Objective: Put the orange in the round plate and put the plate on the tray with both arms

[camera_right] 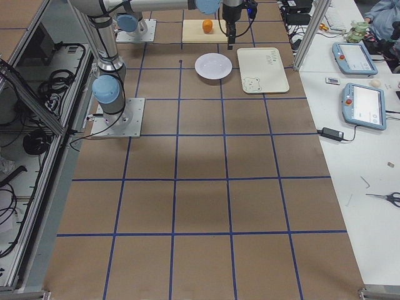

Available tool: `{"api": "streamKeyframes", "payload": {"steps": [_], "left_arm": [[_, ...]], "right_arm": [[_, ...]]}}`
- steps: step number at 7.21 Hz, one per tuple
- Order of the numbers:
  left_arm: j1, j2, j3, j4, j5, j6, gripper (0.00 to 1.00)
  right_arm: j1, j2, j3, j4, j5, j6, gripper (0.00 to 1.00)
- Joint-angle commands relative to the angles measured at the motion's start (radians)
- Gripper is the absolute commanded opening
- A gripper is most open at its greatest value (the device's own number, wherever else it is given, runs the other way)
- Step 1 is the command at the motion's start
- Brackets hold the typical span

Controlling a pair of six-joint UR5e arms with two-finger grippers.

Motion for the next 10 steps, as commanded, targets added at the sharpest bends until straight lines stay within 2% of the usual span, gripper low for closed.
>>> {"api": "streamKeyframes", "payload": {"steps": [1, 4, 7, 8, 10], "left_arm": [[0.001, -0.001, 0.000, -0.002, 0.000, 0.000, 1.00], [0.008, 0.000, -0.025, 0.021, 0.000, -0.002, 1.00], [0.251, -0.062, -0.132, 0.025, -0.006, -0.003, 1.00], [0.273, -0.094, -0.167, 0.038, -0.001, -0.018, 1.00], [0.275, -0.157, -0.257, 0.168, -0.017, -0.091, 1.00]], "right_arm": [[0.000, 0.000, 0.000, 0.000, 0.000, 0.000, 1.00], [0.000, 0.000, 0.000, 0.000, 0.000, 0.000, 1.00], [-0.002, 0.000, 0.000, 0.000, 0.000, -0.002, 1.00], [-0.002, 0.000, 0.000, 0.000, 0.000, -0.002, 1.00], [-0.002, 0.000, 0.000, 0.000, -0.002, -0.002, 1.00]]}}
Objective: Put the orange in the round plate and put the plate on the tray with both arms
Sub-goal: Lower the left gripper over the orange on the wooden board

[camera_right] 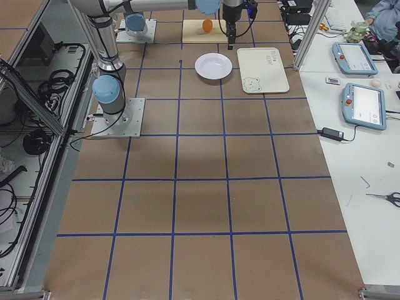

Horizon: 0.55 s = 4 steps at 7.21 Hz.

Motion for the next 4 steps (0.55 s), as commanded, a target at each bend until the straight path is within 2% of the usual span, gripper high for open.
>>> {"api": "streamKeyframes", "payload": {"steps": [1, 2, 4], "left_arm": [[0.006, -0.056, -0.110, 0.160, -0.008, -0.091, 1.00], [0.004, -0.082, -0.152, 0.217, -0.033, -0.088, 1.00], [-0.003, -0.125, -0.164, 0.274, -0.053, -0.086, 1.00]], "right_arm": [[0.000, 0.000, 0.002, 0.000, 0.000, 0.000, 1.00], [0.000, 0.000, 0.002, 0.000, -0.001, 0.000, 1.00], [0.000, 0.000, 0.005, 0.000, 0.000, 0.000, 1.00]]}}
